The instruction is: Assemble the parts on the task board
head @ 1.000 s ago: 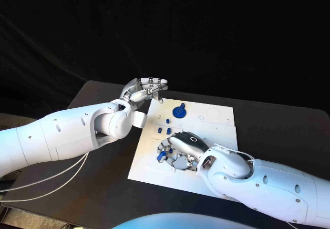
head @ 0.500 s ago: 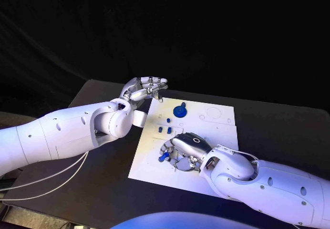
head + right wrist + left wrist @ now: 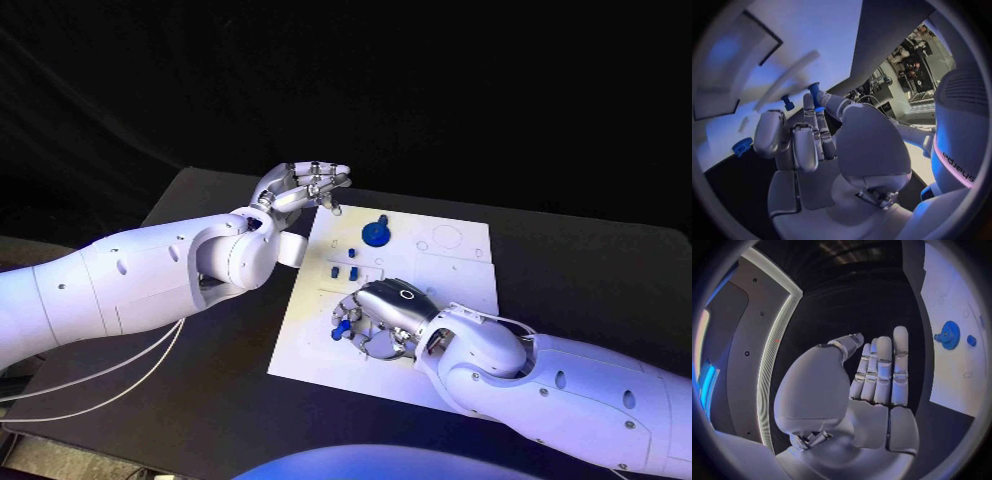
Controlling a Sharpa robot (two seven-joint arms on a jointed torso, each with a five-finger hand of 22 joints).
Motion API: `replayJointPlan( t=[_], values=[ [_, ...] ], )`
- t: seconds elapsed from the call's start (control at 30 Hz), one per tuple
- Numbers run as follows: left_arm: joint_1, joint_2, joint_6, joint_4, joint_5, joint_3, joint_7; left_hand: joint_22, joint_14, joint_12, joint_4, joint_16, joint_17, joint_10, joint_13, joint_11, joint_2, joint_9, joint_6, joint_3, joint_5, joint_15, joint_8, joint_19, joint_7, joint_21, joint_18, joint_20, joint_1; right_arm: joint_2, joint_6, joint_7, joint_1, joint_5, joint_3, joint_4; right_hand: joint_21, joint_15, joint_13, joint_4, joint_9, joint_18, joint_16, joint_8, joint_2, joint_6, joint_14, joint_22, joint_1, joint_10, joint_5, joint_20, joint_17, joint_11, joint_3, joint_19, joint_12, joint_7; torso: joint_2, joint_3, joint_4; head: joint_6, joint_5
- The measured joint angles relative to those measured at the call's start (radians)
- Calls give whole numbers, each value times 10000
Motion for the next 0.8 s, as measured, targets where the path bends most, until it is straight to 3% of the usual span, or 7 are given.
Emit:
replayJointPlan(
  t=[0.17, 0.37, 0.57, 0.8],
  values=[
    [0, 12, 0, 3, 0, 0, -4, 0, 0, 0, 0, 0, 1, 0, -1, 0, 0, 0, 0, 0, 0, 0, 0, 0, 0, 0, -1, 0, 0, 82, 26, -127, 2, -123, -4, -54, -111, 21, -74, 69, -65, 0, 0, -167, -184, -184, -20, -1, -271, -311, 19, 51, -42, 38, -69, -51, -122, 74, -7, -12, 11, 12, -30],
    [0, 12, 0, 6, 0, 0, -10, 0, 0, 0, 0, 0, 1, 0, -1, 0, 0, 0, 0, 0, 0, 0, 0, 0, -1, -39, 0, 0, 0, 113, 91, -286, 4, -267, -6, -99, -165, 63, -30, 180, -128, -1, 0, -342, -429, -423, -11, -2, -573, -266, 60, 86, -42, 83, -234, -86, -122, 33, -9, -12, 11, 2, -25],
    [0, 27, 0, -8, -3, 0, -17, 0, 0, 0, 0, 0, 1, 0, -1, -1, 0, -9, 0, 0, 0, 0, 0, 0, -1, -40, -1, 0, 0, 107, 132, -410, 6, -369, -7, -111, -164, 63, -20, 263, -146, 0, 0, -379, -484, -483, -12, -2, -675, -266, 60, 86, -15, 83, -318, -87, -122, -4, -9, -12, 10, -1, -18],
    [0, 43, 0, -34, -8, -1, -25, 0, 0, 0, 0, 0, 2, 0, -2, 0, 0, -8, 0, 0, 0, 0, 0, 0, -1, -40, -1, 0, 0, 12, 73, -444, 6, -397, -8, -47, -164, 62, 10, 415, -183, 0, 0, -526, -717, -691, -12, -3, -908, -266, 97, 86, 1, 83, -572, -86, -121, -53, -6, -10, 5, -6, -37]
  ],
)
